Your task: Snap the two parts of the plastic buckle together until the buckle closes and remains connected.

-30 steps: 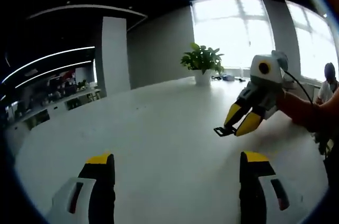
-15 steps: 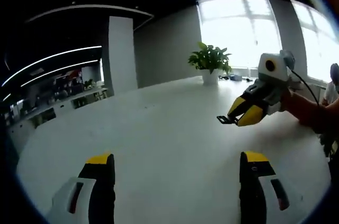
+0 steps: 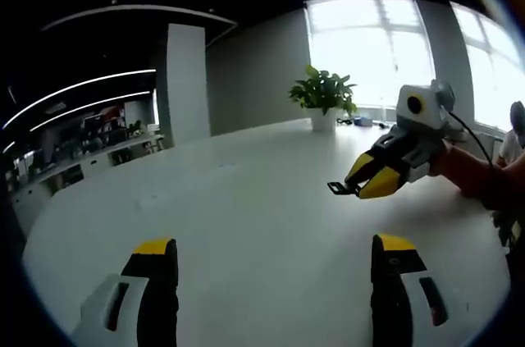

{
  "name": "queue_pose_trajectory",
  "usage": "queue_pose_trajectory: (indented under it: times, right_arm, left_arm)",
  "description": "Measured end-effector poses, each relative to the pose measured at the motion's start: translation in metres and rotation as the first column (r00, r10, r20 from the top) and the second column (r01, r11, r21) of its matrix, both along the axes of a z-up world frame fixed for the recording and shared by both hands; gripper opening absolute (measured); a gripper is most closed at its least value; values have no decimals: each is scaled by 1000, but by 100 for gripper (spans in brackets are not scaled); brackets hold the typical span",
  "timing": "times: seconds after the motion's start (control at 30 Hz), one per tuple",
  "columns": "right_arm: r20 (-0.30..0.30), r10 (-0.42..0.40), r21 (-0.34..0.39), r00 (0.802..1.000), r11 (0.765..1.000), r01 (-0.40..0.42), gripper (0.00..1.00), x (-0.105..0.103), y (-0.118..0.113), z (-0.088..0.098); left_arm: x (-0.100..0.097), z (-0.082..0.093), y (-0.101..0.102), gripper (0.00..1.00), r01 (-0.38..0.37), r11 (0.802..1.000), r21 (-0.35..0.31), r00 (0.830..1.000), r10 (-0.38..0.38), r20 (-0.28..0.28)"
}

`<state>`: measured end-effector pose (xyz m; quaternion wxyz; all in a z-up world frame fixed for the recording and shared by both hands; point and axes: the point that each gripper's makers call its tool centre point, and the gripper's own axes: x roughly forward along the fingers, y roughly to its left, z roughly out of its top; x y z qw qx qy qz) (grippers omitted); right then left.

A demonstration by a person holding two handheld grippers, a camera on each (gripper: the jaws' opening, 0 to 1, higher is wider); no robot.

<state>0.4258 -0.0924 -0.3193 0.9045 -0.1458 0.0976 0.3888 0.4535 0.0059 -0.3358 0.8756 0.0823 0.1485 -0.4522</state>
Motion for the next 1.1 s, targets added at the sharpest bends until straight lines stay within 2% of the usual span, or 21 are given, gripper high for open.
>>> queue_pose_trajectory:
  times: [0.23,0.47,0.67,1.1]
  right_arm:
    - [-5,-27,8,1000,1000,27,10,3,-1,-1]
    - [-8,-35,-7,999,999,35,10,4,1,-6]
    - [-12,-54,-6,998,999,54,10,8,0,-8]
    - [-46,-72,31,996,997,74,10,14,-1,-7]
  left_arm:
    - [0,-3,-1,99,0,1000,12,1000,0,-3]
    - [-1,1,-1,99,-7,1000,-13,1000,7,-22]
    - [-1,-1,-1,99,-6,1000,2,1000,6,-14]
    - [0,-1,0,99,-8,1000,3,1000,8,-16]
